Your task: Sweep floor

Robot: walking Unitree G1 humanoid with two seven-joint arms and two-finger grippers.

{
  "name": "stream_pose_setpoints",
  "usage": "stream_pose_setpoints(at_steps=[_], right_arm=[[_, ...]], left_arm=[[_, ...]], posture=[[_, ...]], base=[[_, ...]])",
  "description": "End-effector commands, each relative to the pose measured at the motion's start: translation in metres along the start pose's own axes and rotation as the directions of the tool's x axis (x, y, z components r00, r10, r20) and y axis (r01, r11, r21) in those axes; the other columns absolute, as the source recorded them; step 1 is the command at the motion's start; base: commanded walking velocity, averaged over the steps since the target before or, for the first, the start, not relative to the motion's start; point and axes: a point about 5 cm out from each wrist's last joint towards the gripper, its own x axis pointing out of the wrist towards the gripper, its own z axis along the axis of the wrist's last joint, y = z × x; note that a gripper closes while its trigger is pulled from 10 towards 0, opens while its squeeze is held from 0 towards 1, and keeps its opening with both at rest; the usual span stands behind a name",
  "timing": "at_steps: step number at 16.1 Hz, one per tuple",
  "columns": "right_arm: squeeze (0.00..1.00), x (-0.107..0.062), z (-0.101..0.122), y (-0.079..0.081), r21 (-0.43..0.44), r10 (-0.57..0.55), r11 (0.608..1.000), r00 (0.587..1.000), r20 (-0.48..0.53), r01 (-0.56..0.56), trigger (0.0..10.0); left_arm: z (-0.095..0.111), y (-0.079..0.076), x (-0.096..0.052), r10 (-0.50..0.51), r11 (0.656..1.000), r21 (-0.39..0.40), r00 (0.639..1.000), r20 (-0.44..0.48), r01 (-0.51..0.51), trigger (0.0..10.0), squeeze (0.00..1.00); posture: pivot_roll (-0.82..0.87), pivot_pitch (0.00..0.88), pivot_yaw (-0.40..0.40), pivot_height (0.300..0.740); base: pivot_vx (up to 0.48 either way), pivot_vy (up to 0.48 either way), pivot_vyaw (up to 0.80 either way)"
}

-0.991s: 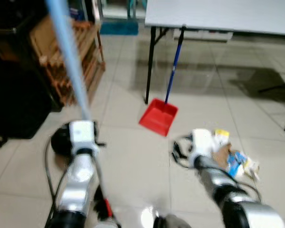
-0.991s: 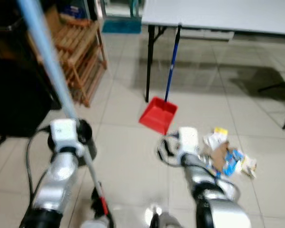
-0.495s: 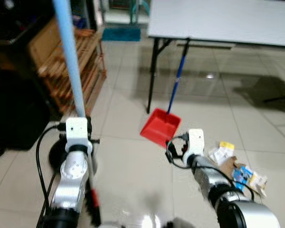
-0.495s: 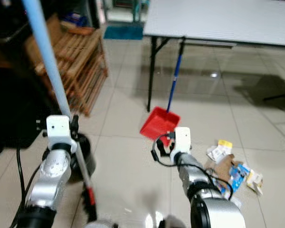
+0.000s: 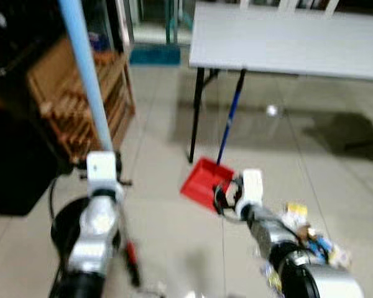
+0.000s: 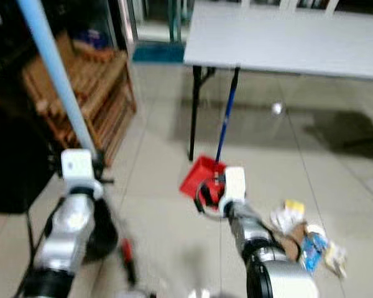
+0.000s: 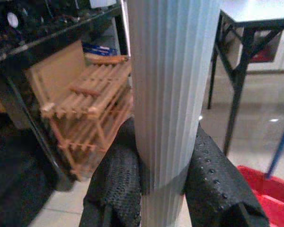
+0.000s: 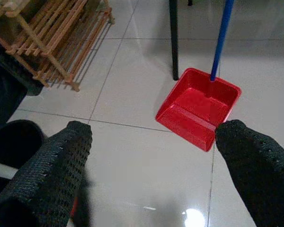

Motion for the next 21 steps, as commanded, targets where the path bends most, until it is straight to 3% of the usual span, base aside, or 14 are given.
stream_pose_setpoints(at_steps=[1,16,21], right_arm=[[0.00,-0.0025,0.0018,-0.0106,-0.004,-0.025,1.000,1.000,0.002,0.025,10.0],[0.00,-0.0025,-0.0001,-0.0089,0.007,-0.011,1.000,1.000,-0.007,0.011,10.0],[0.00,-0.0021,0.0004,-0.0079,0.001,-0.007,1.000,1.000,-0.006,0.007,10.0]], left_arm=[[0.0096,-0.0110,0.0021,-0.032,0.999,-0.014,0.999,0.039,0.033,10.0,0.00],[0.0099,-0.0134,0.0017,-0.027,0.999,-0.027,0.999,0.036,0.028,10.0,0.00],[0.0106,-0.0143,0.0015,-0.034,0.999,-0.029,0.998,0.044,0.035,10.0,0.00]], posture=[[0.10,0.076,-0.003,0.740],[0.11,0.110,-0.014,0.740],[0.10,0.114,-0.013,0.740]], base=[[0.472,0.000,0.00],[0.476,0.000,0.00],[0.368,0.000,-0.32]])
